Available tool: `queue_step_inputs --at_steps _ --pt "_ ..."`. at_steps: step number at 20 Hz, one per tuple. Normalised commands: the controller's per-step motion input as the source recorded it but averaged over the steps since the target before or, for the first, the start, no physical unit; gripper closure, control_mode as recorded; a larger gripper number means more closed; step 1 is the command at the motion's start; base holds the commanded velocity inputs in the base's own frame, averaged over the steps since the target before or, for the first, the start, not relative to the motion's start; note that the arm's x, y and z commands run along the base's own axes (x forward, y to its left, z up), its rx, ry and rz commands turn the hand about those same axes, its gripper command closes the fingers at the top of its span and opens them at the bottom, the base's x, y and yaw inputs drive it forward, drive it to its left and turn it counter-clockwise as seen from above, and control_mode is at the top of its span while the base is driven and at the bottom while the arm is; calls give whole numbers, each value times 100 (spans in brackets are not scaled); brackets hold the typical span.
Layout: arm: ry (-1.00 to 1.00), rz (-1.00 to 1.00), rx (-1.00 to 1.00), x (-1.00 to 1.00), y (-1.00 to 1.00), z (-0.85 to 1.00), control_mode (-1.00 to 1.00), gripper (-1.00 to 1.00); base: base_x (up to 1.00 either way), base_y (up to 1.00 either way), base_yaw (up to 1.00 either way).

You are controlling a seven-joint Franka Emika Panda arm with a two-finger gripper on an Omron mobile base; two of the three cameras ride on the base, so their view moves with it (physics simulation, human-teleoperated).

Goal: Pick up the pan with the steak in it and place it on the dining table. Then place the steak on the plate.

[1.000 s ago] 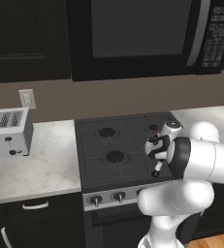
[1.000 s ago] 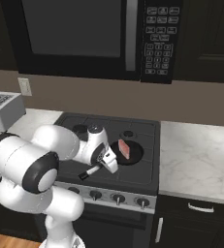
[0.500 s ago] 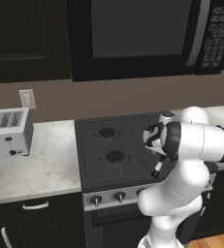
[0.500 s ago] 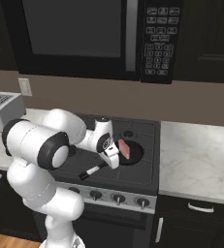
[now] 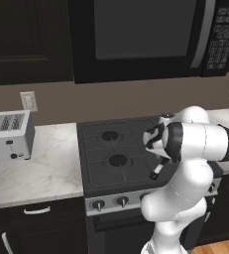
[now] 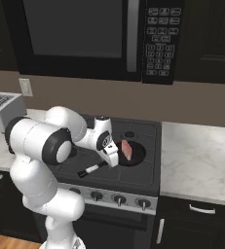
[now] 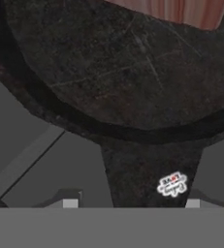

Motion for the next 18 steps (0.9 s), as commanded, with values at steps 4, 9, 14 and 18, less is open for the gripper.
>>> queue_step_inputs --at_steps 4,9,14,18 --pt "-9 -1 -6 -26 -2 -71 -100 -100 0 0 0" --pt "0 0 0 -1 0 -2 -100 100 0 0 0" --pt "-5 -4 0 0 6 49 -100 100 0 0 0" --pt "-3 -3 -1 0 26 99 -100 100 0 0 0"
